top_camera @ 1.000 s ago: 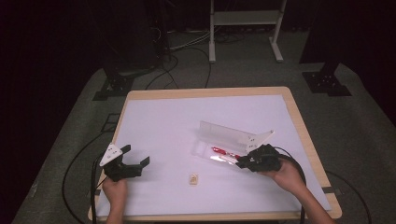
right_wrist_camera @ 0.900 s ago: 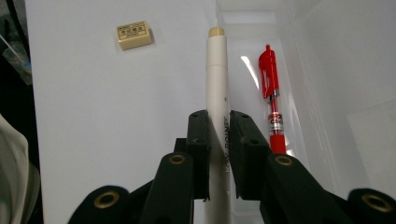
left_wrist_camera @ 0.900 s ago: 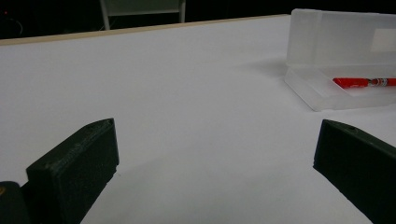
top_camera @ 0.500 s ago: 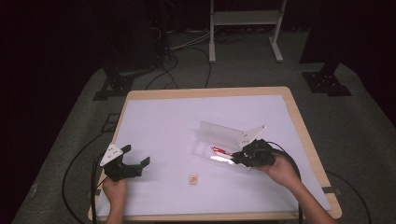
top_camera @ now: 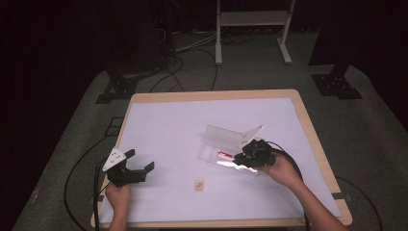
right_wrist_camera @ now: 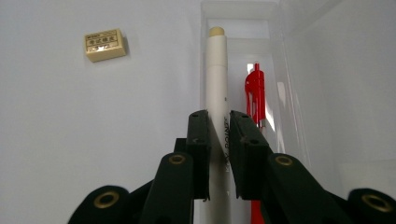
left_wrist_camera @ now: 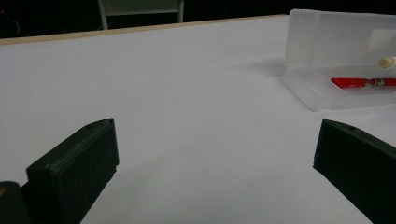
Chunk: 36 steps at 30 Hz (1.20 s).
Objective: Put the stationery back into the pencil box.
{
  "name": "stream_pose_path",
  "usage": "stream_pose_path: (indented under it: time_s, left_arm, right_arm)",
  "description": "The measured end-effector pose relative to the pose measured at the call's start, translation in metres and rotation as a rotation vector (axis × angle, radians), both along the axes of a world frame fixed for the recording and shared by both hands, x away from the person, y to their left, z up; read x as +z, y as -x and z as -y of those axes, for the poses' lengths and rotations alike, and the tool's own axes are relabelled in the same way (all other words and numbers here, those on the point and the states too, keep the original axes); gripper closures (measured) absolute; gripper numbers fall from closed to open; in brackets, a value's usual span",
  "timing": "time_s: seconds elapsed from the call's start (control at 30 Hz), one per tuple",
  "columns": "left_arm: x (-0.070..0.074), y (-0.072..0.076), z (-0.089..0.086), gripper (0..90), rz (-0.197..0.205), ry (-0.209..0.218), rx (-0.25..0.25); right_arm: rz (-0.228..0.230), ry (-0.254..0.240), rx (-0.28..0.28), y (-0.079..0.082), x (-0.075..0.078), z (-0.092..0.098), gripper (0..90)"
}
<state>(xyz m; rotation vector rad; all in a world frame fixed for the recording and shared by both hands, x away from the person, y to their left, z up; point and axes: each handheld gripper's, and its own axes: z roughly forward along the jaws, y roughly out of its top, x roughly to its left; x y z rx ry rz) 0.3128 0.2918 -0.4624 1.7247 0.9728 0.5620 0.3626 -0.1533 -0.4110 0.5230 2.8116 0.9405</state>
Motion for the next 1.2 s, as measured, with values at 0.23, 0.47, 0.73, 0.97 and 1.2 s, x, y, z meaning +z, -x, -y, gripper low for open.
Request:
stream_pose_path:
  time_s: [0.23, 0.47, 0.73, 0.97, 1.2]
  left_arm:
    - [0.000, 0.000, 0.000, 0.0, -0.001, 0.001, -0.001]
    - [0.000, 0.000, 0.000, 0.0, -0.003, -0.002, -0.003]
    - [0.000, 0.000, 0.000, 0.0, -0.005, -0.001, -0.004]
    - [0.000, 0.000, 0.000, 0.0, -0.005, 0.000, -0.004]
    - [0.000, -0.001, 0.000, 0.0, -0.004, 0.001, -0.003]
  right_arm:
    - [-0.009, 0.008, -0.005, -0.007, -0.006, -0.003, 77.9]
    - [-0.019, 0.006, -0.016, -0.012, -0.012, -0.005, 78.0]
    - [-0.034, 0.017, -0.017, -0.019, -0.020, -0.007, 77.9]
    - [-0.046, 0.025, -0.017, -0.021, -0.024, -0.009, 77.9]
    - [-0.055, 0.031, -0.015, -0.023, -0.028, -0.011, 77.9]
